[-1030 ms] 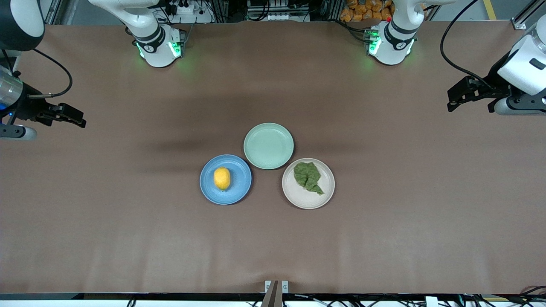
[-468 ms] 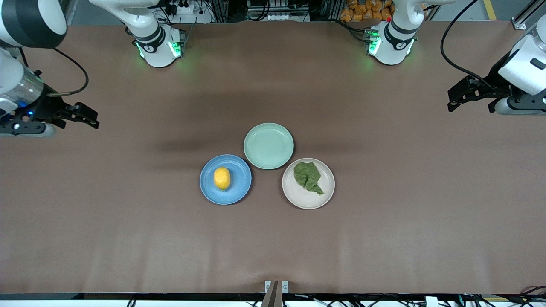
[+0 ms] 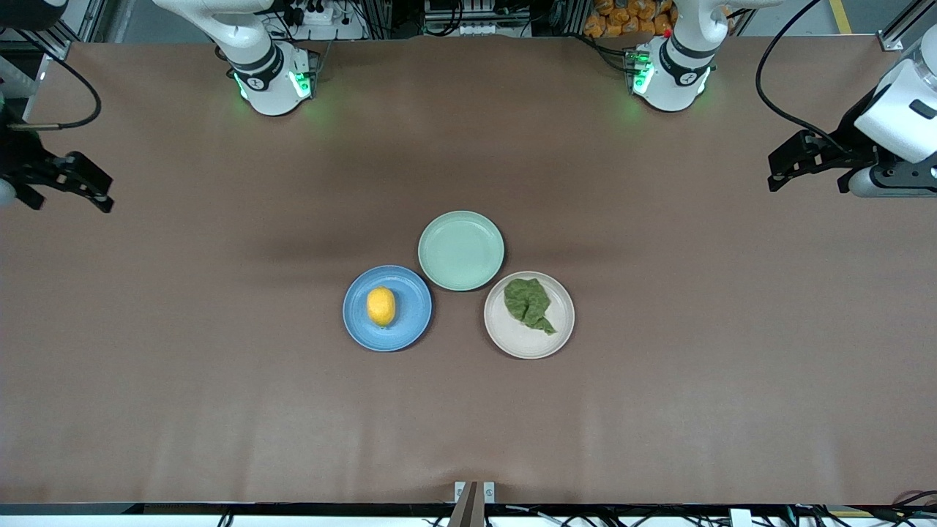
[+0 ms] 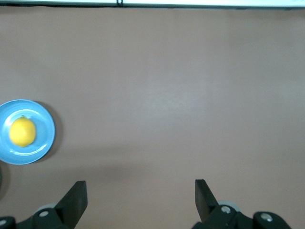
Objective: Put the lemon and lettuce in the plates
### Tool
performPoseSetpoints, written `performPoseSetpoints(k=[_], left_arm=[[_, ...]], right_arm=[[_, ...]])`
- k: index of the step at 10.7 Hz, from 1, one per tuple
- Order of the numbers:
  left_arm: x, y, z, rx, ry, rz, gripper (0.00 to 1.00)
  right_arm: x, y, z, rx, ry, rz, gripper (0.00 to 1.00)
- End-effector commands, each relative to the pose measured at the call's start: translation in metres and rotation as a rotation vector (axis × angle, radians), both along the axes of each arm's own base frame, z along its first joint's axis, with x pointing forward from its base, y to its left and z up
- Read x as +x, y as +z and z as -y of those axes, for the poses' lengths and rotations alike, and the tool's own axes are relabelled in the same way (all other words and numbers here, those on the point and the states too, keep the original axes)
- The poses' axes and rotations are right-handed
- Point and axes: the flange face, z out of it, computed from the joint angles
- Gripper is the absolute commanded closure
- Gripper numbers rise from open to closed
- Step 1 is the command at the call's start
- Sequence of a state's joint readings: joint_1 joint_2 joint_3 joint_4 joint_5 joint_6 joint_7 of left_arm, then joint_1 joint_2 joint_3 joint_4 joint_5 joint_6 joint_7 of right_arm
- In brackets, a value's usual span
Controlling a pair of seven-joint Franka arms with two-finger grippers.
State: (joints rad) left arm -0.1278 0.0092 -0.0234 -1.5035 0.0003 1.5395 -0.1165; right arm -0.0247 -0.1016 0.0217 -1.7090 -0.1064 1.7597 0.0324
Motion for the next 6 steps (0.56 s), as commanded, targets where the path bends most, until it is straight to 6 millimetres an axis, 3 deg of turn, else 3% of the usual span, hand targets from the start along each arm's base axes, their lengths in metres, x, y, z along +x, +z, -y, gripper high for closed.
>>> performPoseSetpoints(k=[1, 4, 6], left_arm=[[-0.001, 0.005, -0.001, 0.022, -0.007, -0.002, 0.0], [-0.001, 0.005, -0.001, 0.022, -0.005, -0.002, 0.0], [-0.001, 0.005, -0.001, 0.022, -0.007, -0.002, 0.0]], right_arm=[[-0.004, 0.023, 0.001, -0.034, -0.005, -0.023, 0.0], [-0.003, 0.028, -0.005, -0.005, 0.0, -0.037, 0.0], [0.0, 0.033, 0.008, 0.05, -0.031, -0.025, 0.0]])
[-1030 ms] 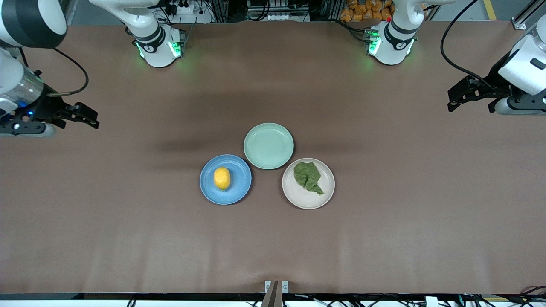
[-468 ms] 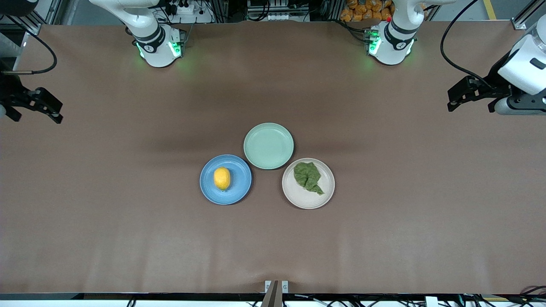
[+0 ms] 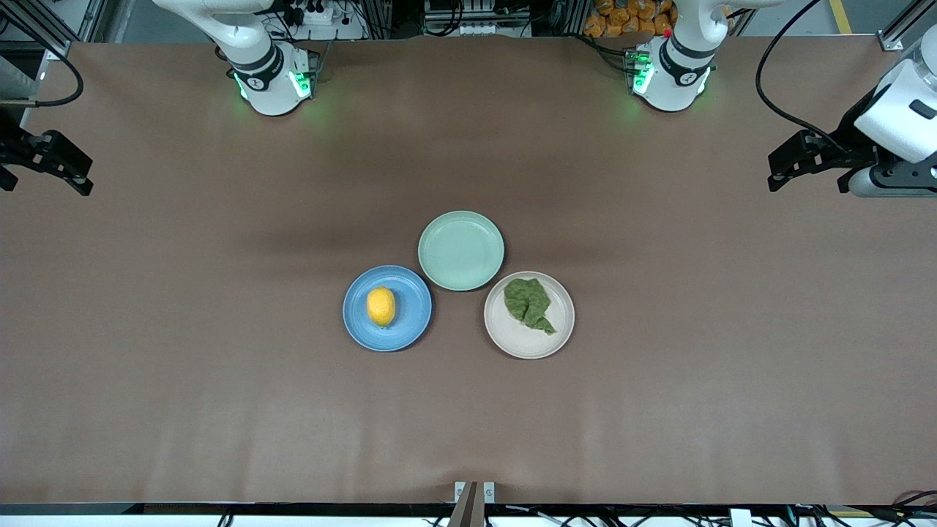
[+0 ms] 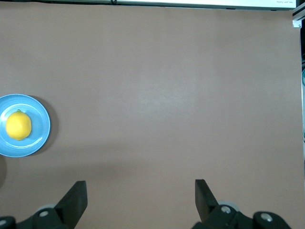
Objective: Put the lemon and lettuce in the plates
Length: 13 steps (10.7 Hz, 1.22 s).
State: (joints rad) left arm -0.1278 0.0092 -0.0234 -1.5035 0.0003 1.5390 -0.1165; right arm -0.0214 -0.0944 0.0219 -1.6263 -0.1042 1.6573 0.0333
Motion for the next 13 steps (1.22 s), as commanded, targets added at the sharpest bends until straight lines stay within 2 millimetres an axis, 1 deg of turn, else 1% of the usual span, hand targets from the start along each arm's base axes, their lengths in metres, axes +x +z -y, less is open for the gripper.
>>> performPoseSetpoints(k=[1, 2, 4, 6, 7, 9, 13], left_arm=[[-0.001, 0.005, -0.001, 0.022, -0.007, -0.002, 0.0], [-0.001, 0.005, -0.001, 0.022, -0.005, -0.002, 0.0], [-0.001, 0.005, 0.0, 0.022, -0.007, -0.002, 0.0], [-0.001, 0.005, 0.0, 0.022, -0.005, -0.002, 0.0], [-0.001, 0.005, 0.0, 0.022, -0.005, -0.002, 0.0], [-0.001, 0.005, 0.0, 0.022, -0.005, -0.002, 0.0], [0.0, 0.004, 0.0, 0.022, -0.005, -0.003, 0.0]], right_arm=[[0.005, 0.011, 0.027, 0.108, -0.062, 0.013, 0.0], [0.004, 0.012, 0.036, 0.118, -0.078, 0.014, 0.0], [-0.001, 0.013, 0.038, 0.115, -0.087, -0.03, 0.0], [-0.004, 0.013, 0.047, 0.114, -0.106, -0.058, 0.0], [-0.006, 0.015, 0.047, 0.104, -0.108, -0.074, 0.0], [-0.008, 0.012, 0.048, 0.093, -0.112, -0.102, 0.0], [-0.005, 0.013, 0.041, 0.102, -0.099, -0.078, 0.0]])
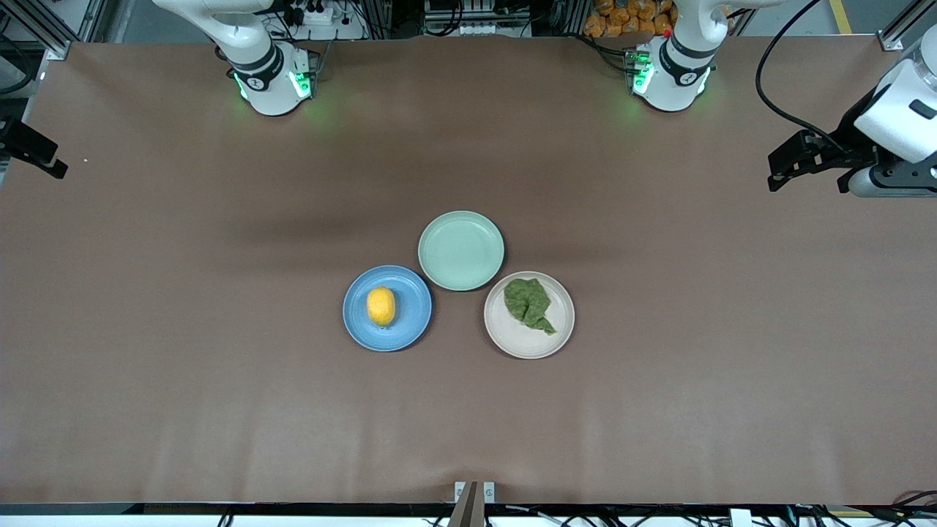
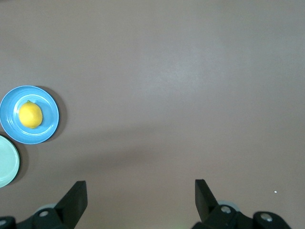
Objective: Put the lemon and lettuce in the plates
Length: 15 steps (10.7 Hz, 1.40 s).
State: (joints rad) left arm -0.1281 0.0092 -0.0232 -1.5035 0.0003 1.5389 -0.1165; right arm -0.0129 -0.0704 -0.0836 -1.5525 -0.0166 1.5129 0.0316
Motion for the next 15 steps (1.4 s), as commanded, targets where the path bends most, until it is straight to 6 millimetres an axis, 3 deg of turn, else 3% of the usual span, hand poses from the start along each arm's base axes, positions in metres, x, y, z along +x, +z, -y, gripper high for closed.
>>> performPoseSetpoints(k=[1, 15], left_arm=[[-0.0005, 0.0038, -0.0005, 0.022, -0.005, -0.003, 0.0], [-0.0005, 0.0031, -0.0005, 0.022, -0.005, -0.005, 0.0]], right_arm=[[0.0055, 0.0053, -0.0057, 0.001, 0.001, 0.012, 0.0], [0.0102, 0.0008, -0.0112, -0.002, 0.01, -0.002, 0.0]])
